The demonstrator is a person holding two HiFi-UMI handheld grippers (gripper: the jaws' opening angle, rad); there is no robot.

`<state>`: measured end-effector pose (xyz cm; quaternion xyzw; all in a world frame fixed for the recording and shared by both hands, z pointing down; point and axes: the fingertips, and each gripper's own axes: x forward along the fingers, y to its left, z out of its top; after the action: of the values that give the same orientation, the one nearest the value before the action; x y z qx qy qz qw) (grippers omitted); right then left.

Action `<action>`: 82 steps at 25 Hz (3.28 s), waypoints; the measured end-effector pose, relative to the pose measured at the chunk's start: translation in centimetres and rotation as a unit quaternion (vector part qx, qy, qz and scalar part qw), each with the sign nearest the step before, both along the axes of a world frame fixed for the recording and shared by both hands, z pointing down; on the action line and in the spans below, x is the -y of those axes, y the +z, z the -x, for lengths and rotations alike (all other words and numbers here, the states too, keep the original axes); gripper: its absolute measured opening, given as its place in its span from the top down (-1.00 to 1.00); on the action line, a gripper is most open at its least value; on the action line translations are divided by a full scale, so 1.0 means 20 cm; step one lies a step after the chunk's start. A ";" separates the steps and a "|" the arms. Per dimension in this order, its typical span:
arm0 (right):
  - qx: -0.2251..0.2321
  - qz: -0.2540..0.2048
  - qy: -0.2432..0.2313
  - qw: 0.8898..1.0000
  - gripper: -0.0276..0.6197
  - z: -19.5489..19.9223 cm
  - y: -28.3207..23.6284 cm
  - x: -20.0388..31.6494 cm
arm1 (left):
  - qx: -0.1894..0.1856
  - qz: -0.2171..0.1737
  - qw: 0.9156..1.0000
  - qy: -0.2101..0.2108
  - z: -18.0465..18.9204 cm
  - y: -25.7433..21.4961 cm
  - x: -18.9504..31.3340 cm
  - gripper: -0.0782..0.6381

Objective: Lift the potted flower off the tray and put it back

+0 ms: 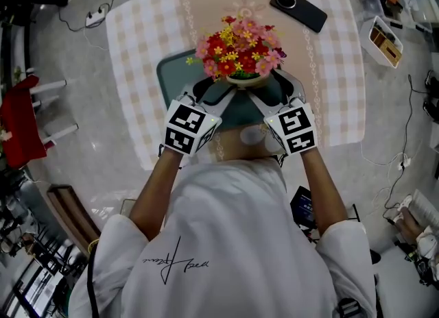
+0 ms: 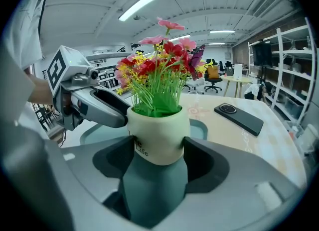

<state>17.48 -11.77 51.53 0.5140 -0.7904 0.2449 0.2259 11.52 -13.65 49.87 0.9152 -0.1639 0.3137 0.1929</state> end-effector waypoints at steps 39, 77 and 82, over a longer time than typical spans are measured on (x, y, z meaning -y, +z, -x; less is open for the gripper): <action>-0.041 -0.007 0.007 0.999 -0.05 -0.02 0.09 0.06 | -0.007 -0.043 0.999 0.001 0.00 0.08 0.04 0.37; -0.052 -0.062 0.039 0.996 0.66 0.18 -0.25 -0.07 | -0.066 -0.073 0.995 -0.009 0.16 -0.23 -0.07 0.76; -0.058 -0.070 0.040 0.995 0.83 0.18 -0.29 -0.09 | -0.079 -0.074 0.994 -0.012 0.18 -0.28 -0.09 0.78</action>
<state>13.84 -9.88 45.73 0.5732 -0.7700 0.1674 0.2247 7.99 -11.80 44.28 0.9469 -0.1820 0.2249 0.1403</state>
